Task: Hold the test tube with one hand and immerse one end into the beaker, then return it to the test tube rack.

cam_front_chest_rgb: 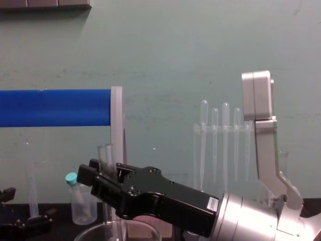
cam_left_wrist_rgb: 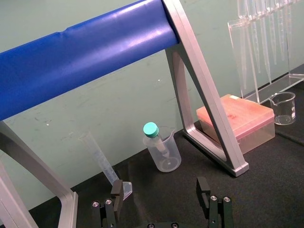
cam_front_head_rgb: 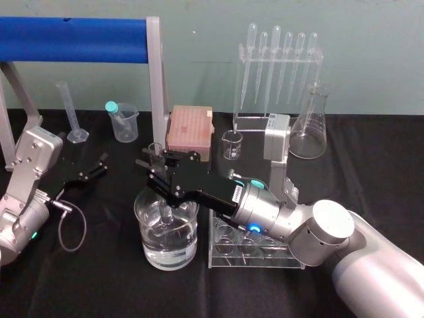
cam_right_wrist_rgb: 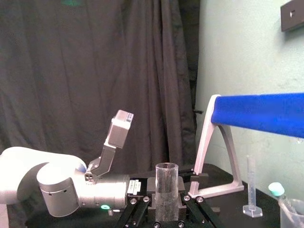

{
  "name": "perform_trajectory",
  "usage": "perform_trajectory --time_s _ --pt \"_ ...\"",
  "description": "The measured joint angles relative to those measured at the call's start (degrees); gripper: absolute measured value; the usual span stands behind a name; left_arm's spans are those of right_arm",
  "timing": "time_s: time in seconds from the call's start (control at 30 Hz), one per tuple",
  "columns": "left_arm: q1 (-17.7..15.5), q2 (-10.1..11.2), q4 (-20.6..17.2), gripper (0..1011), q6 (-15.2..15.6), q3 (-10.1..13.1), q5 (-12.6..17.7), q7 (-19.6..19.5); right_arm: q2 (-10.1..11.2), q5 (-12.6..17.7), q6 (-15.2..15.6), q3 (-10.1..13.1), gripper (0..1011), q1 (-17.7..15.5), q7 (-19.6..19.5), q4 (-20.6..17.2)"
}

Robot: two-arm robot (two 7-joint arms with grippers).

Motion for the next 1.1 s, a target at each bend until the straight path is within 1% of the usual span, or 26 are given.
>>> perform_trajectory --time_s 0.1,0.2,0.3,0.33,0.4,0.43,0.5,0.6,0.7,0.73,0.83,0.87,0.93,0.97,1.0,1.1 --pt "0.0 0.0 0.0 1000 0.0 0.0 0.0 0.0 0.0 -0.1 -0.8 0.0 222 0.1 0.5 -0.2" --pt "0.0 0.0 0.0 1000 0.0 0.0 0.0 0.0 0.3 -0.4 -1.7 0.2 222 0.0 0.6 -1.4" --pt "0.0 0.0 0.0 1000 0.0 0.0 0.0 0.0 1.1 -0.9 -2.1 0.4 222 -0.5 0.1 -4.3" --pt "0.0 0.0 0.0 1000 0.0 0.0 0.0 0.0 1.6 -1.2 -2.2 0.6 222 -0.8 -0.5 -5.8" --pt "0.0 0.0 0.0 1000 0.0 0.0 0.0 0.0 2.1 -1.4 -2.4 0.8 222 -1.2 -1.0 -7.6" --pt "0.0 0.0 0.0 1000 0.0 0.0 0.0 0.0 2.7 -1.7 -2.6 1.1 222 -1.5 -1.6 -9.4" --pt "0.0 0.0 0.0 1000 0.0 0.0 0.0 0.0 3.3 -2.0 -3.0 1.4 222 -1.8 -2.1 -11.2" --pt "0.0 0.0 0.0 1000 0.0 0.0 0.0 0.0 4.5 -2.1 -4.1 2.2 222 -2.5 -2.8 -15.2" --pt "0.0 0.0 0.0 1000 0.0 0.0 0.0 0.0 5.3 -2.3 -5.2 2.9 222 -3.1 -3.3 -17.4" --pt "0.0 0.0 0.0 1000 0.0 0.0 0.0 0.0 5.8 -2.6 -5.8 3.3 222 -3.4 -3.9 -18.8" --pt "0.0 0.0 0.0 1000 0.0 0.0 0.0 0.0 6.8 -3.6 -6.7 4.2 222 -4.2 -5.1 -21.3" --pt "0.0 0.0 0.0 1000 0.0 0.0 0.0 0.0 7.6 -4.4 -6.9 4.9 222 -5.0 -6.3 -23.2" --pt "0.0 0.0 0.0 1000 0.0 0.0 0.0 0.0 8.9 -6.0 -6.9 5.9 222 -6.3 -8.5 -25.8" --pt "0.0 0.0 0.0 1000 0.0 0.0 0.0 0.0 8.9 -6.0 -6.9 5.9 222 -6.3 -8.5 -25.8" --pt "0.0 0.0 0.0 1000 0.0 0.0 0.0 0.0 9.8 -7.2 -6.7 6.7 222 -7.3 -10.1 -27.5" --pt "0.0 0.0 0.0 1000 0.0 0.0 0.0 0.0 11.8 -9.2 -5.6 8.6 222 -9.9 -13.3 -31.2"
